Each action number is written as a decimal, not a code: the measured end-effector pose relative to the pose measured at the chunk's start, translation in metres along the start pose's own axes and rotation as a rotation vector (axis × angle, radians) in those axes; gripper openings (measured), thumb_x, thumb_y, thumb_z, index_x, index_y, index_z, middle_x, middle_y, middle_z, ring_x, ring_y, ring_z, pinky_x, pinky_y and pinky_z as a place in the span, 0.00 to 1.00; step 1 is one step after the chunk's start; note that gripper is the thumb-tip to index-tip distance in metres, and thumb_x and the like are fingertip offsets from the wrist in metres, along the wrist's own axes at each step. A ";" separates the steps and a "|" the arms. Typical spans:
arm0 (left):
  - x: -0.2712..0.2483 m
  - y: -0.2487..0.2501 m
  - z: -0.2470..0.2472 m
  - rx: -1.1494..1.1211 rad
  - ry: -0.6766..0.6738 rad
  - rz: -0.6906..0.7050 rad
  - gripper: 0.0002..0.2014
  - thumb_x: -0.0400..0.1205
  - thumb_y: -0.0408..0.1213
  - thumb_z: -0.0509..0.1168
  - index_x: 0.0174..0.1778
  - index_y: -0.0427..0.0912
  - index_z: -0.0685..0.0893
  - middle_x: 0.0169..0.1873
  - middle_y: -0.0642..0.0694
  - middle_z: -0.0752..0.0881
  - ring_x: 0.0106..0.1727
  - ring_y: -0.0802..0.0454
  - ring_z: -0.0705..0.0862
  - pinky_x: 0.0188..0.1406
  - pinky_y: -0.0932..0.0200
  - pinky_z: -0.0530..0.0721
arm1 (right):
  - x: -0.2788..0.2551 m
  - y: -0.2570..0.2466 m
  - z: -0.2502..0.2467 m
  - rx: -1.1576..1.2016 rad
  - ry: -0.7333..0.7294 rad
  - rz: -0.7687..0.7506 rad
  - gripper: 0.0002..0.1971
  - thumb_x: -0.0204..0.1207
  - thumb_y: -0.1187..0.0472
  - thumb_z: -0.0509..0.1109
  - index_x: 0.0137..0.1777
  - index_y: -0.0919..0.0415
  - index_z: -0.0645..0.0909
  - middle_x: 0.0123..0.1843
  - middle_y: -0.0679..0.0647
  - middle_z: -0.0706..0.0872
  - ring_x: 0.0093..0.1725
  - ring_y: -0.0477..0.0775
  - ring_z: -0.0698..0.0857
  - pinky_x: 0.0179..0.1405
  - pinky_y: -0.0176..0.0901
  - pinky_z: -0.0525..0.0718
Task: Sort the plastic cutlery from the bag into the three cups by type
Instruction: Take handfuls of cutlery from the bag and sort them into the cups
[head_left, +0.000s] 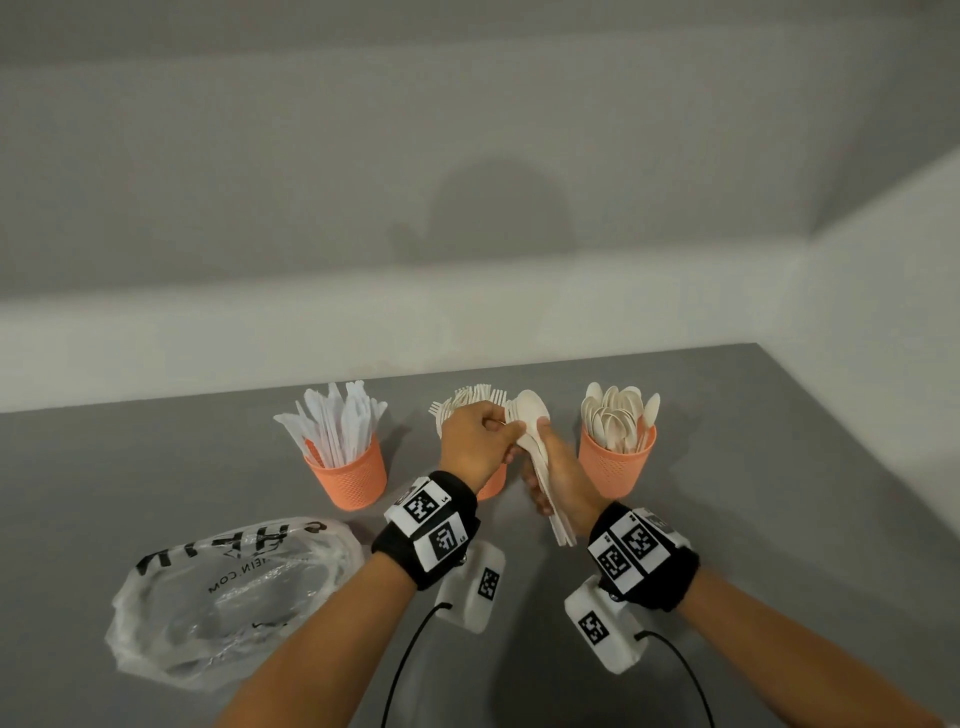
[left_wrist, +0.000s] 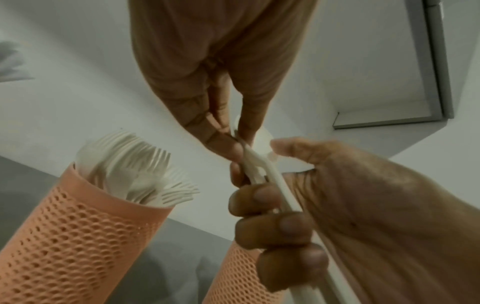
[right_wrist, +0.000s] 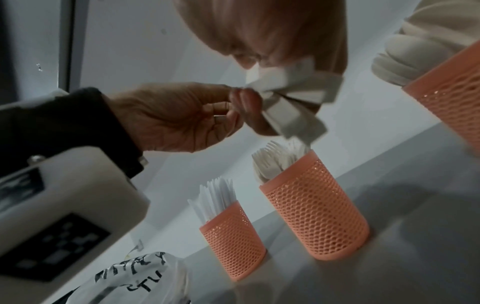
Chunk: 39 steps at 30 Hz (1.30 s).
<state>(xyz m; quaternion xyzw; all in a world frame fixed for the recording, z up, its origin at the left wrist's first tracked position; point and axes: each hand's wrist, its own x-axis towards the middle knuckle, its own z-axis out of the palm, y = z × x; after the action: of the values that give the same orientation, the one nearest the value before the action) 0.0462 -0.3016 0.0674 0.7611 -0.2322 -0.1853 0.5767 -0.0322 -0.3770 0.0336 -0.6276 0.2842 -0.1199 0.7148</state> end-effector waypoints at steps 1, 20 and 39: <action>-0.002 0.001 0.003 0.014 -0.007 0.008 0.12 0.77 0.25 0.67 0.29 0.40 0.76 0.19 0.45 0.78 0.15 0.58 0.77 0.27 0.59 0.80 | 0.000 0.002 0.000 -0.006 0.018 -0.045 0.27 0.86 0.46 0.42 0.40 0.65 0.73 0.14 0.46 0.70 0.11 0.44 0.65 0.11 0.29 0.61; 0.000 0.000 -0.007 0.288 0.110 0.300 0.04 0.82 0.29 0.59 0.43 0.34 0.78 0.36 0.32 0.87 0.35 0.36 0.87 0.41 0.42 0.85 | 0.007 -0.031 -0.094 0.468 0.431 -0.261 0.12 0.77 0.65 0.49 0.33 0.58 0.68 0.17 0.44 0.69 0.17 0.41 0.68 0.20 0.32 0.69; 0.021 0.018 -0.053 0.142 0.334 0.601 0.13 0.84 0.27 0.56 0.62 0.39 0.78 0.40 0.43 0.80 0.33 0.50 0.84 0.34 0.79 0.80 | 0.038 -0.001 -0.109 0.343 0.567 -0.472 0.08 0.70 0.69 0.56 0.32 0.61 0.71 0.22 0.47 0.77 0.21 0.38 0.77 0.25 0.28 0.78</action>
<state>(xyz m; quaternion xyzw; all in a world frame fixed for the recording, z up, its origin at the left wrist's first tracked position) 0.0904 -0.2759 0.0980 0.7167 -0.3608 0.1366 0.5809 -0.0622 -0.4877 0.0192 -0.4894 0.2941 -0.4947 0.6551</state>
